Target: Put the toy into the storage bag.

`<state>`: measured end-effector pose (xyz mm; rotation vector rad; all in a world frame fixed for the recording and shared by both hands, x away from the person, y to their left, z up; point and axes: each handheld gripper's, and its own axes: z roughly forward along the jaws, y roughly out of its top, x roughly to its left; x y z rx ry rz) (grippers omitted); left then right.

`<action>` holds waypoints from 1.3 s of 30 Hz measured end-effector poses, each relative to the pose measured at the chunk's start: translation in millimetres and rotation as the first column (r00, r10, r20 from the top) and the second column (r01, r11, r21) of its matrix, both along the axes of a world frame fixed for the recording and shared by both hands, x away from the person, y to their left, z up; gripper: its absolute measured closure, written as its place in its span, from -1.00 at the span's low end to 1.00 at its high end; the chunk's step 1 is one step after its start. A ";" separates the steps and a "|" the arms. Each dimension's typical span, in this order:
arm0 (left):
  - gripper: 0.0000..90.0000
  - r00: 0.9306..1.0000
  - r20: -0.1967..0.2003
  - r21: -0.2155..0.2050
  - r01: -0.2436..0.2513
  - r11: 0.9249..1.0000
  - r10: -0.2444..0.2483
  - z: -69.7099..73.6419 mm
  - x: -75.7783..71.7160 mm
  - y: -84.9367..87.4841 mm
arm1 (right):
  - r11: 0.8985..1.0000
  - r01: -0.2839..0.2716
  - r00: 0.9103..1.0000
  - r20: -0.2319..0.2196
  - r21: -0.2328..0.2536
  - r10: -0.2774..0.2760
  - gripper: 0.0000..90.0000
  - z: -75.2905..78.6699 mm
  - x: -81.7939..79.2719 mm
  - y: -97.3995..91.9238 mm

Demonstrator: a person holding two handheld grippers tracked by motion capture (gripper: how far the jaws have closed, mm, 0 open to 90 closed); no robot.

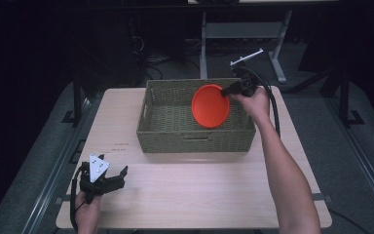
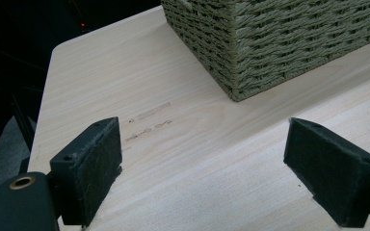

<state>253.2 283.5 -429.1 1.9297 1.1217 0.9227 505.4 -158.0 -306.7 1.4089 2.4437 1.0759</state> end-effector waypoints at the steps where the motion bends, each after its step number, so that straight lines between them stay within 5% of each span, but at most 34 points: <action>1: -0.72 1.000 0.002 -0.002 -0.001 1.000 0.001 -0.1 0.1 0.3 | 1.000 -0.003 1.000 0.001 -0.006 0.003 0.82 -1.8 0.9 1.2; 39: -0.72 1.000 -0.002 0.000 -0.001 1.000 0.001 0.4 -0.3 0.3 | 0.998 -0.008 0.991 -0.131 -0.068 -0.001 0.80 -49.4 8.7 13.9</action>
